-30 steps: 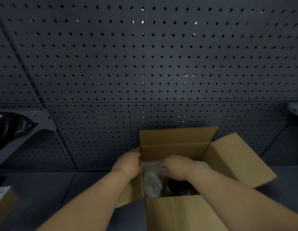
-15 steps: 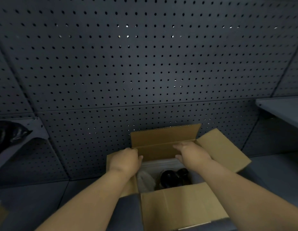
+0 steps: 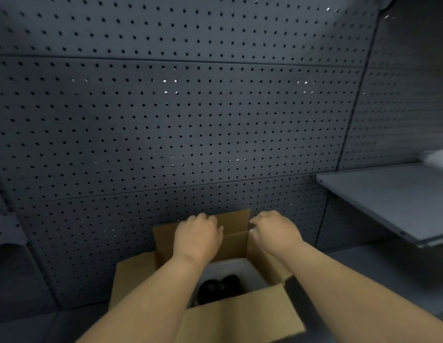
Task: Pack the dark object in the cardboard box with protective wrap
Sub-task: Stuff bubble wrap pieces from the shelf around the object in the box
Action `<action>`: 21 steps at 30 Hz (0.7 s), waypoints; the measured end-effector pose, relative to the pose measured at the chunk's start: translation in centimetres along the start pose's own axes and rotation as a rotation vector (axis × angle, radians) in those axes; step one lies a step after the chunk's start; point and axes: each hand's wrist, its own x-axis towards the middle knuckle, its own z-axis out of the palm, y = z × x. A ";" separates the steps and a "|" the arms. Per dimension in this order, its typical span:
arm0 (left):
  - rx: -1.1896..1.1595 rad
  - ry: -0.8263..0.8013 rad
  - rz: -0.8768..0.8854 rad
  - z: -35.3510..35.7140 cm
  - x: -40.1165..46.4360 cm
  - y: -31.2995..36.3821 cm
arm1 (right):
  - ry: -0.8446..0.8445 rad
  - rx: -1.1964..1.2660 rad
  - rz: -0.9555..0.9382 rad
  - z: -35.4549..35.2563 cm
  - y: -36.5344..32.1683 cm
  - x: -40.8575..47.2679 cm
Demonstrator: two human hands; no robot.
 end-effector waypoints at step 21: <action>-0.073 0.120 -0.036 -3.8 5.1 21.9 | 0.195 -0.066 -0.031 -8.4 20.4 -5.5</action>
